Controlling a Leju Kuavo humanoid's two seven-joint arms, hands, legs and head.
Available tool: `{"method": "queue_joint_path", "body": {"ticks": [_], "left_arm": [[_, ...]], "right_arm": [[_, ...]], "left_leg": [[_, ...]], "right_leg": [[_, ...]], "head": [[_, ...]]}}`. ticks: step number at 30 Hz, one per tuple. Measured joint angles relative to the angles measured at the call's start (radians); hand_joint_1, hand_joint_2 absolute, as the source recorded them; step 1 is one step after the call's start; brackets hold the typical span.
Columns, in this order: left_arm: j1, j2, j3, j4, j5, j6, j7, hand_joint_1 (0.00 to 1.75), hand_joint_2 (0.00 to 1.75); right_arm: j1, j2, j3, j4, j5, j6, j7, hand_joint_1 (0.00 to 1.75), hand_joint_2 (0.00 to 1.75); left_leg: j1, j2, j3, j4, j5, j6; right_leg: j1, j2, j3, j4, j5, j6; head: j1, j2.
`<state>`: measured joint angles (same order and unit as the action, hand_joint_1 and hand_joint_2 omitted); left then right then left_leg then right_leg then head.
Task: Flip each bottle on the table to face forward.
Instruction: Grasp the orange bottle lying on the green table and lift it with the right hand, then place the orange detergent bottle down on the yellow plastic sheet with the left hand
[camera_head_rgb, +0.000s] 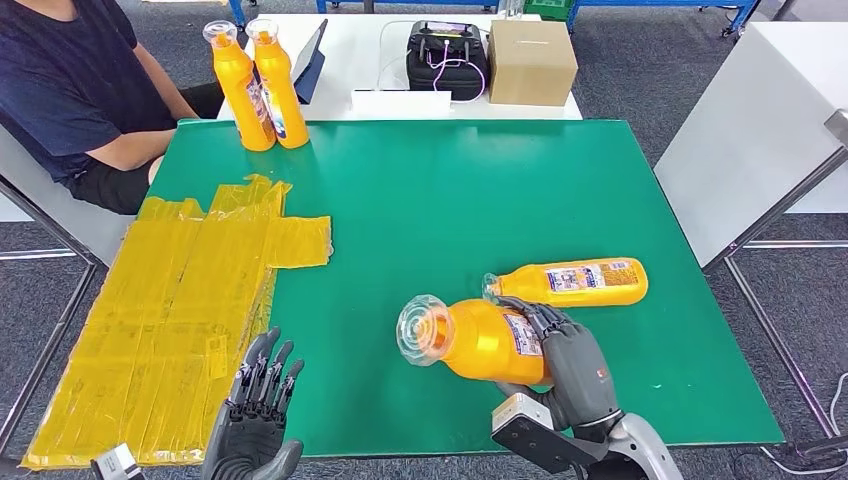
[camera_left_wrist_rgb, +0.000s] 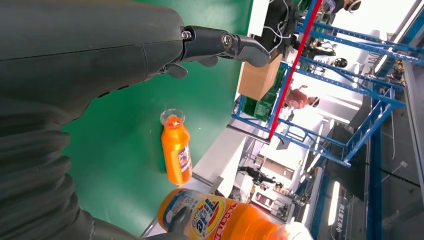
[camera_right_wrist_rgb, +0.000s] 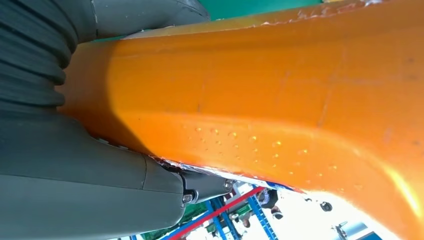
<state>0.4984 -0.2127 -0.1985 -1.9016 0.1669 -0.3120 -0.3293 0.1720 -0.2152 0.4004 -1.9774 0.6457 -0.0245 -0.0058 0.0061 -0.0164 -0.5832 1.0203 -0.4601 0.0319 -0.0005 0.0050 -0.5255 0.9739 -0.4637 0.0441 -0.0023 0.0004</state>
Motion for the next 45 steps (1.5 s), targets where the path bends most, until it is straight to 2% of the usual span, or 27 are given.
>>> {"method": "queue_joint_path", "body": {"ticks": [5, 14, 27, 35, 45], "left_arm": [[-0.022, 0.047, -0.057, 0.008, 0.024, 0.07, -0.026, 0.0, 1.75], [-0.047, 0.101, -0.125, 0.016, 0.035, 0.123, -0.045, 0.0, 1.75], [-0.081, 0.147, -0.202, 0.039, 0.024, 0.144, -0.055, 0.0, 1.75], [-0.107, 0.18, -0.263, 0.043, 0.013, 0.209, -0.084, 0.0, 1.75], [-0.127, 0.203, -0.292, 0.057, 0.009, 0.218, -0.103, 0.0, 1.75]], "right_arm": [[-0.012, 0.02, 0.028, 0.015, -0.067, 0.034, -0.014, 1.75, 1.75], [-0.035, 0.051, 0.093, 0.036, -0.085, 0.051, -0.021, 1.75, 1.75], [-0.057, 0.09, 0.167, 0.086, -0.102, 0.052, -0.035, 1.75, 1.75], [-0.05, 0.094, 0.216, 0.129, -0.11, 0.048, -0.022, 1.75, 1.75], [-0.054, 0.098, 0.273, 0.214, -0.106, 0.051, -0.013, 1.75, 1.75]], "left_leg": [[0.0, 0.0, 0.0, 0.0, 0.0, 0.0], [0.0, 0.0, 0.0, 0.0, 0.0, 0.0], [0.0, 0.0, 0.0, 0.0, 0.0, 0.0], [0.0, 0.0, 0.0, 0.0, 0.0, 0.0], [0.0, 0.0, -0.001, 0.0, 0.0, 0.0]], "right_leg": [[0.0, 0.0, 0.0, 0.0, 0.0, 0.0], [0.0, 0.0, 0.0, 0.0, 0.0, 0.0], [0.0, 0.0, 0.0, 0.0, 0.0, 0.0], [0.0, 0.0, -0.001, 0.0, 0.0, 0.0], [0.0, 0.0, -0.001, 0.0, 0.0, 0.0]], "head": [[0.0, 0.0], [0.0, 0.0], [0.0, 0.0], [0.0, 0.0], [0.0, 0.0]]}}
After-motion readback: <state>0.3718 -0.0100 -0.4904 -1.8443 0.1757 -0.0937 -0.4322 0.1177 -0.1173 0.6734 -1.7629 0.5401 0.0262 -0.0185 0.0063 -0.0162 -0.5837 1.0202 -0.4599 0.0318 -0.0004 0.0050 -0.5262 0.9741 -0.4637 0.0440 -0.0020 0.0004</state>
